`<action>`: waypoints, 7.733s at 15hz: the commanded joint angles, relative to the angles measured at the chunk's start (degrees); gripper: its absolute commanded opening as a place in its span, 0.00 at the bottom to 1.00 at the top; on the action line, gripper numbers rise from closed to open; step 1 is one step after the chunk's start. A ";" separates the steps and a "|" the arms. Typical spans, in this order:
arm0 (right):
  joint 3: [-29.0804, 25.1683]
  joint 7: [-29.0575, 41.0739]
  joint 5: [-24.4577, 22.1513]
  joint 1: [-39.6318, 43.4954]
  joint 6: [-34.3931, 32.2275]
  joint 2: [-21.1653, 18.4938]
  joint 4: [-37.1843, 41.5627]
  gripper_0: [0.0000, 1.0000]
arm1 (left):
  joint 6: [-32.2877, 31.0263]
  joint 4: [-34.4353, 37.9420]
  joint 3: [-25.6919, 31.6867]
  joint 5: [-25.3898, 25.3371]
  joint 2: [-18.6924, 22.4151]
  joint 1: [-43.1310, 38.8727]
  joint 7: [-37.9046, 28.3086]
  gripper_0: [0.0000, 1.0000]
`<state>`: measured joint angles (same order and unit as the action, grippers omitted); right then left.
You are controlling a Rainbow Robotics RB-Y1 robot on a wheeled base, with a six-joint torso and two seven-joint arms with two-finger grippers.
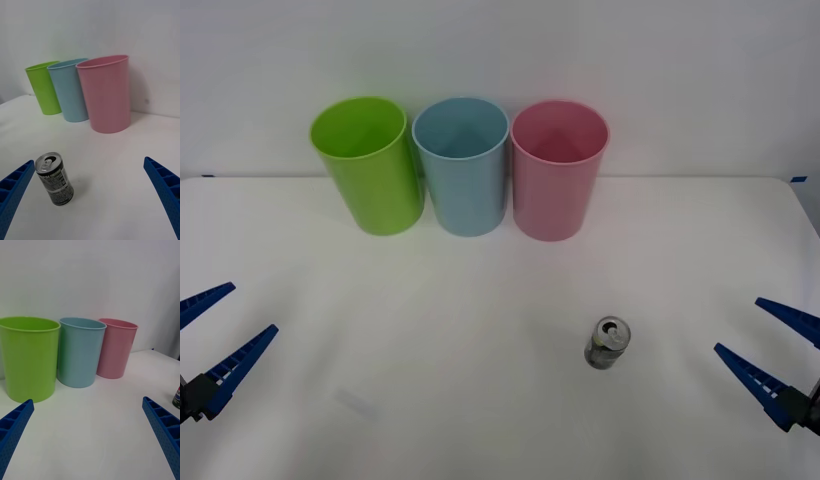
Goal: Grasp the object on the table and drop it into the matching bin: aluminum can to the light blue bin, PET bottle to the pink bin.
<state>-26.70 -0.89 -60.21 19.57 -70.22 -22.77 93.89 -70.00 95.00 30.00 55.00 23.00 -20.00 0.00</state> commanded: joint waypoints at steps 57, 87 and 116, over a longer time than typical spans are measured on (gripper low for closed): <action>31.97 -27.32 -1.31 -17.99 15.99 -0.61 -21.03 0.00 | 0.00 0.00 0.00 0.00 0.00 0.00 0.00 1.00; 31.01 5.20 4.93 -30.03 21.53 -8.17 2.18 0.00 | 0.00 0.00 0.00 0.00 0.00 0.00 0.00 1.00; 36.81 3.18 -6.76 -88.12 33.22 12.66 -61.98 0.00 | 0.00 0.00 0.00 0.00 0.00 0.00 0.00 1.00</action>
<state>9.92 2.44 -66.97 -68.12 -36.97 -10.13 32.50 -70.00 95.00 30.00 55.00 23.00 -20.00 0.00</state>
